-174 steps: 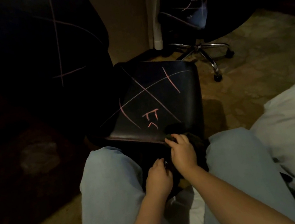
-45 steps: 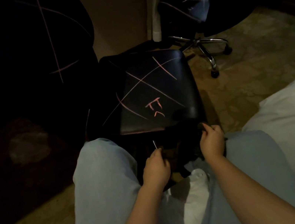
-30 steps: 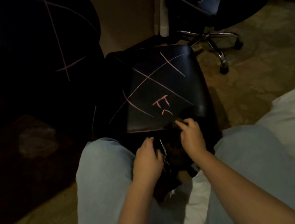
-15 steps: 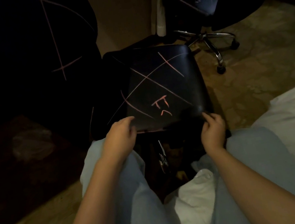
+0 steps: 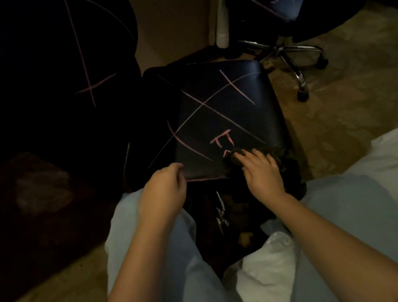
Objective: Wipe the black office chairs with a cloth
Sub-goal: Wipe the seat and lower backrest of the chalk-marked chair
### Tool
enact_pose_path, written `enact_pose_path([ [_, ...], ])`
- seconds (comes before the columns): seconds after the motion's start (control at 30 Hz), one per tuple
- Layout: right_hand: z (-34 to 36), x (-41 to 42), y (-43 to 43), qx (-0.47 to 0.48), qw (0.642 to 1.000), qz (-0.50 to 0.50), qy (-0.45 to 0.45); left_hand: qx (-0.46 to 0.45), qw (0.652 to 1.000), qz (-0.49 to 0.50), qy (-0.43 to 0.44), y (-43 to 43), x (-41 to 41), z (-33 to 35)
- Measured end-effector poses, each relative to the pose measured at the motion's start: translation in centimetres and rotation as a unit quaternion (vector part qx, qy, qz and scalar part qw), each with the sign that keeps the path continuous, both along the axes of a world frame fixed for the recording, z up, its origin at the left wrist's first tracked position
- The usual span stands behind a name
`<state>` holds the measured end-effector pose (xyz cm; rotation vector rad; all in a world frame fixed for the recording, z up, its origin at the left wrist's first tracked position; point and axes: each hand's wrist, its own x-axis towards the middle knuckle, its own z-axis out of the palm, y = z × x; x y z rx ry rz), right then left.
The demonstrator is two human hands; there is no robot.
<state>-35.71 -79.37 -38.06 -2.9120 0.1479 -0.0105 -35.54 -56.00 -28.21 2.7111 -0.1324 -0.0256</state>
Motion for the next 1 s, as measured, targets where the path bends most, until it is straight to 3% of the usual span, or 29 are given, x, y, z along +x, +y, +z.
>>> enact_pose_path([
  [0.1, -0.1, -0.2, -1.6, 0.035, 0.995, -0.095, 0.004, 0.004, 1.0, 0.004, 0.001, -0.4, -0.1, 0.1],
  [0.33, -0.1, -0.2, -2.2, 0.079, 0.988, -0.134, -0.014, 0.01, 1.0, 0.007, 0.008, -0.8, 0.3, 0.2],
  [0.53, 1.6, 1.8, 2.5, 0.028, 0.993, -0.085, 0.073, 0.016, 1.0, 0.007, 0.019, -0.8, 0.7, -0.2],
  [0.73, 1.8, 3.5, 6.6, 0.037, 0.989, 0.023, 0.143, 0.029, 0.999, 0.01, 0.013, -0.4, 0.7, -0.4],
  [1.0, 1.7, 2.2, 2.4, 0.051, 0.991, -0.027, 0.117, 0.013, 1.0, 0.011, 0.013, -0.4, 0.5, -0.5],
])
